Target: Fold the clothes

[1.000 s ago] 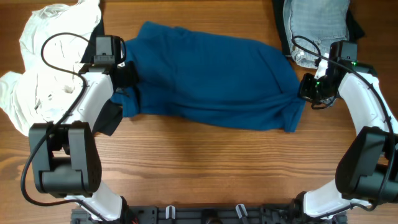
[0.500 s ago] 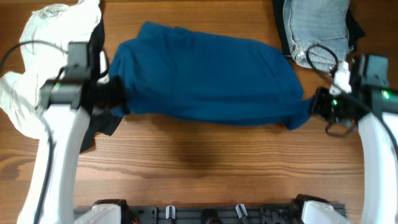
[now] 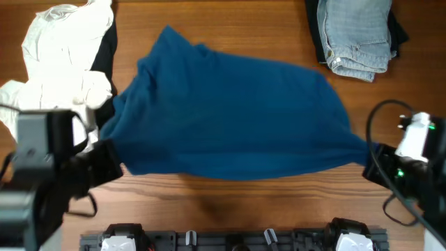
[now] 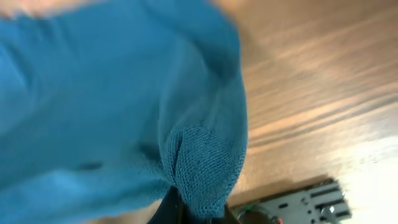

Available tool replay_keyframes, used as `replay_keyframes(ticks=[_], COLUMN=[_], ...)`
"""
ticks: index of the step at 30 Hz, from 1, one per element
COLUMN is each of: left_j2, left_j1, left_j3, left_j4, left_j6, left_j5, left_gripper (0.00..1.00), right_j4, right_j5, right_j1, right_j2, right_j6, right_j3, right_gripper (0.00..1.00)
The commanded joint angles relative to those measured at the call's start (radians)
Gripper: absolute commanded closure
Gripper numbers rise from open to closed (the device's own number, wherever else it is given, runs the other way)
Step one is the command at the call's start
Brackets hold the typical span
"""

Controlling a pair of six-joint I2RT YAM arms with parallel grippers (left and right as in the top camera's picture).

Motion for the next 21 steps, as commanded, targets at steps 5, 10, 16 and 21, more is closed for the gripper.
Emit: replay_keyframes(ticks=[5, 10, 16, 21], left_j2=[-0.049, -0.04, 0.036, 0.154], left_j1=[0.006, 0.006, 0.006, 0.06], left_j3=[0.064, 0.064, 0.064, 0.064], left_j4=[-0.014, -0.013, 0.057, 0.151], left_j6=[-0.018, -0.063, -0.084, -0.084], left_j5=[-0.145, -0.258, -0.299, -0.303], left_gripper=[0.96, 0.96, 0.96, 0.96], right_j4=[-0.002, -0.001, 0.097, 0.177], right_j5=[0.035, 0.147, 0.107, 0.079], right_j1=[0.003, -0.022, -0.1, -0.197], right_j2=[-0.003, -0.001, 0.056, 0.145], right_j6=[0.005, 0.028, 0.047, 0.076], right_j3=[0.044, 0.044, 0.044, 0.044], right_gripper=[0.96, 0.96, 0.96, 0.96])
